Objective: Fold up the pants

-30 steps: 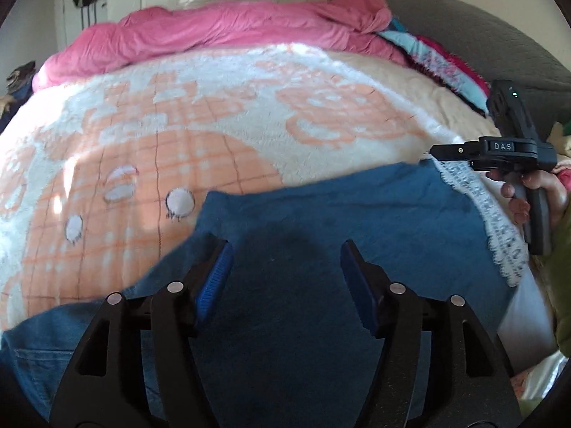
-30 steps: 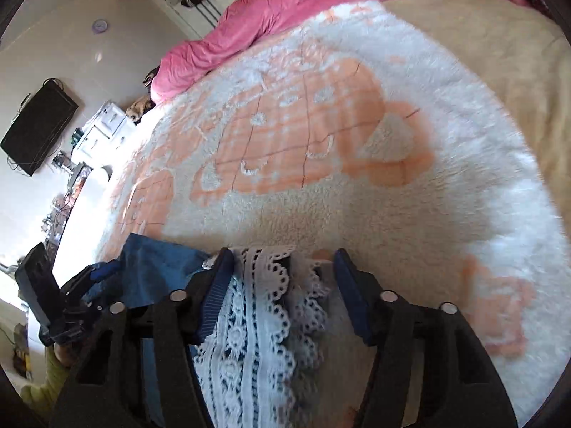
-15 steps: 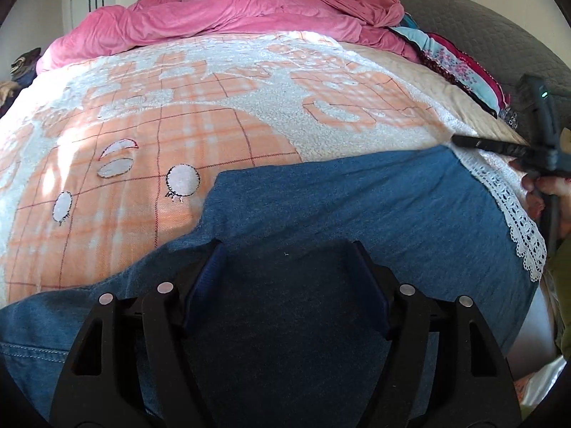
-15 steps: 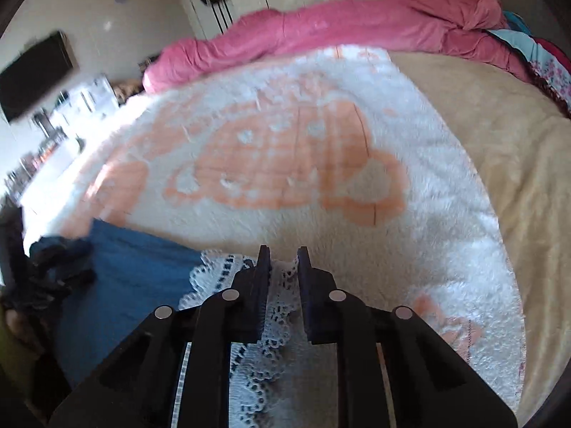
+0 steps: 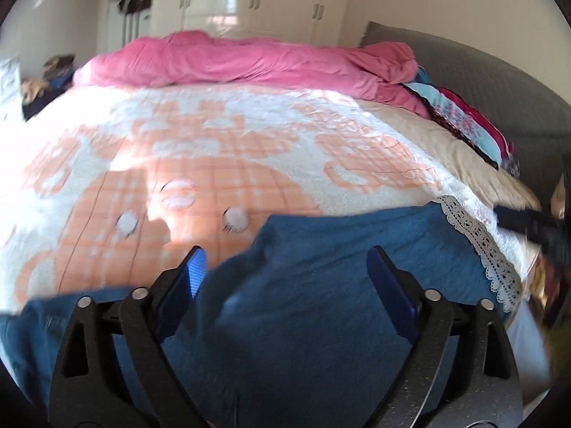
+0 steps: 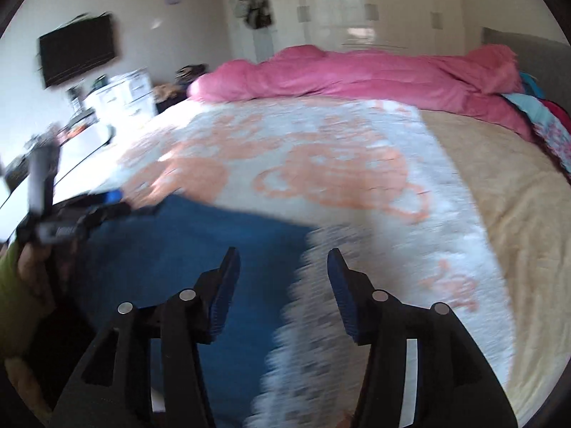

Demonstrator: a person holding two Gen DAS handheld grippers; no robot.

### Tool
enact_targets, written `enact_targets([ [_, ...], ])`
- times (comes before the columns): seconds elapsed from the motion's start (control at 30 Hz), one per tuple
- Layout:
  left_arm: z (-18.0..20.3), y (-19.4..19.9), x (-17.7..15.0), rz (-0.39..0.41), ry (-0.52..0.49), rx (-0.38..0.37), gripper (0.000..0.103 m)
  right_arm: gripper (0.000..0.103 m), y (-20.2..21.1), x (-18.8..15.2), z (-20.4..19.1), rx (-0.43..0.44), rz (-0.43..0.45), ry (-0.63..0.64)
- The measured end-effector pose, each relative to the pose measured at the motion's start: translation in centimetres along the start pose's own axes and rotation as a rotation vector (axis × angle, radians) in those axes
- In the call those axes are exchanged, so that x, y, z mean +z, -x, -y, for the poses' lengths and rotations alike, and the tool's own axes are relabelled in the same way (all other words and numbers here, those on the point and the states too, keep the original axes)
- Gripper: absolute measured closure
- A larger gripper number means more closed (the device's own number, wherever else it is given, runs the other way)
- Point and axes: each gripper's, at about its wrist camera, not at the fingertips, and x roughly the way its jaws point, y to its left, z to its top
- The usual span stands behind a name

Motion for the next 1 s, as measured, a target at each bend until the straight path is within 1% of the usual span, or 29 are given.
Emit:
enact_targets([
  [0.03, -0.2, 0.1, -0.4, -0.021, 0.006, -0.001, 0.015, 0.049, -0.5, -0.4, -1.0, 0.017, -0.018, 0.014],
  [0.07, -0.3, -0.1, -0.6, -0.047, 0.007, 0.007, 0.014, 0.047, -0.9, -0.8, -1.7, 0.022, -0.037, 0.025],
  [0.1, -0.5, -0.3, -0.9, -0.081, 0.004, 0.030, 0.012, 0.046, -1.4, -1.3, -2.3, 0.023, -0.062, 0.036],
  [0.13, -0.7, -0.5, -0.8, -0.107, 0.003, 0.050, 0.010, 0.043, -1.8, -1.8, -2.5, 0.008, -0.088, 0.040],
  [0.17, -1.3, -0.9, -0.9, -0.142, 0.011, 0.087, 0.010, 0.041, -2.1, -2.2, -2.5, -0.020, -0.109, 0.037],
  [0.2, -2.2, -1.0, -0.9, -0.159, 0.035, 0.145, 0.010, 0.036, -2.3, -2.5, -2.3, -0.044, -0.131, 0.030],
  [0.23, -3.5, -1.1, -0.9, -0.163, 0.083, 0.197, 0.010, 0.034, -2.6, -3.2, -1.6, -0.098, -0.172, 0.018],
  [0.27, -5.0, -1.2, -0.9, -0.166, 0.142, 0.228, 0.010, 0.034, -2.7, -3.7, -0.9, -0.125, -0.189, 0.011],
  [0.33, -7.3, -1.5, -1.0, -0.177, 0.225, 0.284, 0.010, 0.034, -2.4, -4.7, -0.1, -0.091, -0.165, 0.008],
  [0.37, -7.8, -1.7, -1.1, -0.182, 0.251, 0.255, 0.010, 0.034, -2.3, -5.0, 0.0, -0.097, -0.164, 0.014],
  [0.4, -7.9, -1.7, -1.1, -0.180, 0.257, 0.249, 0.010, 0.034, -2.2, -5.1, -0.1, -0.097, -0.161, 0.016],
  [0.5, -7.3, -1.9, -1.0, -0.182, 0.223, 0.282, 0.010, 0.034, -2.1, -5.4, 0.0, -0.098, -0.151, -0.005],
  [0.57, -7.1, -1.8, -1.0, -0.178, 0.223, 0.285, 0.010, 0.034, -2.1, -5.3, -0.3, -0.108, -0.152, -0.001],
  [0.63, -7.4, -0.8, -0.9, -0.133, 0.245, 0.261, 0.010, 0.034, -1.6, -5.0, -0.5, -0.098, -0.151, -0.006],
  [0.7, -7.4, 1.3, -0.7, -0.073, 0.255, 0.217, 0.010, 0.034, -0.4, -4.7, -0.6, -0.068, -0.125, -0.021],
  [0.73, -7.1, 2.4, -0.7, -0.054, 0.245, 0.195, 0.010, 0.030, 0.3, -4.6, -0.7, -0.060, -0.108, -0.016],
  [0.8, -6.1, 4.4, -0.6, -0.028, 0.201, 0.229, 0.010, 0.023, 1.2, -4.6, -1.3, -0.067, -0.084, 0.004],
  [0.87, -5.3, 5.8, -0.8, -0.030, 0.156, 0.257, 0.010, 0.023, 1.8, -4.4, -1.9, -0.047, -0.074, 0.012],
  [0.93, -4.6, 6.8, -1.3, -0.051, 0.116, 0.288, 0.010, 0.023, 1.9, -4.3, -2.8, -0.024, -0.067, 0.023],
  [1.0, -4.4, 7.4, -1.9, -0.064, 0.098, 0.304, 0.010, 0.023, 1.7, -4.1, -3.9, -0.002, -0.066, 0.035],
])
